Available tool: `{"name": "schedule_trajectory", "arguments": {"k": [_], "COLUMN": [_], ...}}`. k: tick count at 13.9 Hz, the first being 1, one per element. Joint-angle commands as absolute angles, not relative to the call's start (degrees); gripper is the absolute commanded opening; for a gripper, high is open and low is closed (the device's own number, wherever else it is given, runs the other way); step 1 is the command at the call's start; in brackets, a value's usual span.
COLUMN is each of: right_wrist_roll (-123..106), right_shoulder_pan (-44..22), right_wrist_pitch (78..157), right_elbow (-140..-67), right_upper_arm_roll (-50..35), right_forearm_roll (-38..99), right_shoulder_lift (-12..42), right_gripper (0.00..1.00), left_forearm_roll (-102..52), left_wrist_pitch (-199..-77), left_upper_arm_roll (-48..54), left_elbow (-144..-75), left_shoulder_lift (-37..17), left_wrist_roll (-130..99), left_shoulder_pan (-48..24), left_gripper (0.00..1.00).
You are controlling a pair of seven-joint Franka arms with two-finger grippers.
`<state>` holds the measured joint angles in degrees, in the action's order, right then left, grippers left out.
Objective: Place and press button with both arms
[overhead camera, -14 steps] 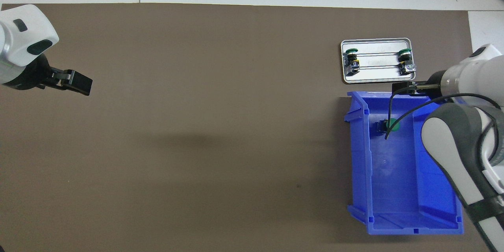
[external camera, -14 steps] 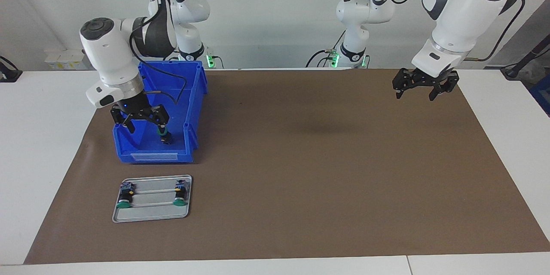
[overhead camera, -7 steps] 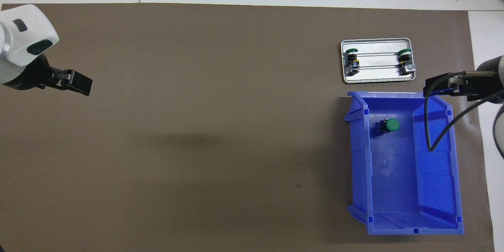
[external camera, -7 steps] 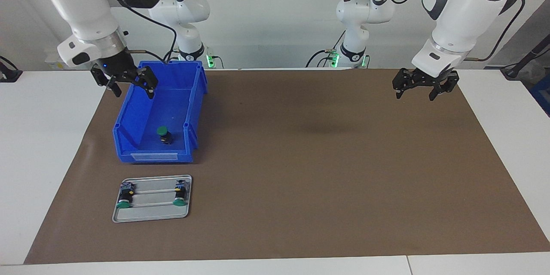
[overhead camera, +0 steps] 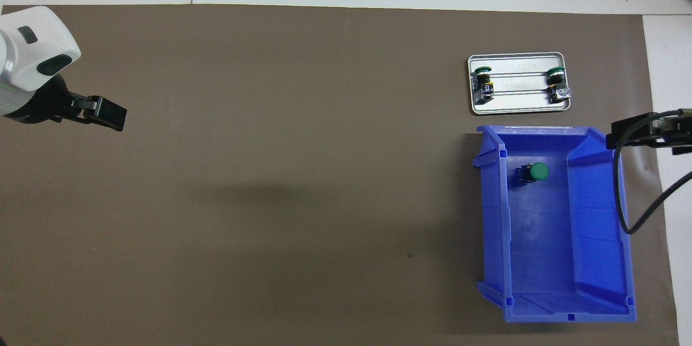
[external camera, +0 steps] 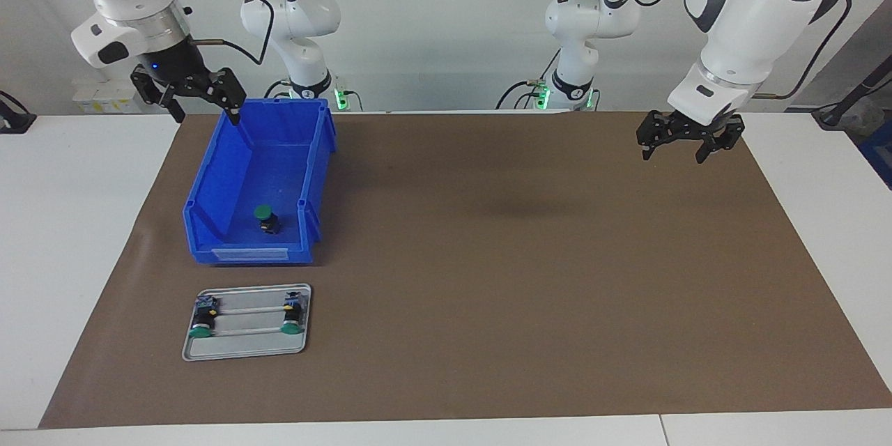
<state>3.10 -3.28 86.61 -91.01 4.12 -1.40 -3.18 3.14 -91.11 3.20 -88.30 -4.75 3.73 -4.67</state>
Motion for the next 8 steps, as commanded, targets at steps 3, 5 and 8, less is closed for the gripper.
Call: {"name": "schedule_trajectory", "arguments": {"k": [3, 5, 8], "right_wrist_roll": [-0.09, -0.09, 0.62], "right_shoulder_pan": [-2.73, -2.72, -2.72], "right_wrist_pitch": [85.25, 85.25, 85.43], "right_elbow": [-91.41, -91.58, -92.02], "right_upper_arm_roll": [3.87, 3.87, 3.87], "right_forearm_roll": [-4.4, -4.31, -3.69], "right_shoulder_lift": [-3.52, -3.6, -3.78], "right_gripper": [1.0, 1.0, 1.0], "left_forearm_roll": [3.78, 3.78, 3.78], "left_wrist_pitch": [-92.02, -92.02, -92.02], "left_upper_arm_roll": [3.43, 3.43, 3.43], "left_elbow": [-90.53, -90.53, -90.53], "left_shoulder_lift": [-2.99, -2.99, -2.99], "left_wrist_roll": [3.87, 3.87, 3.87], "left_shoulder_pan": [-4.31, -4.22, -4.31], "left_gripper": [1.0, 1.0, 1.0]}}
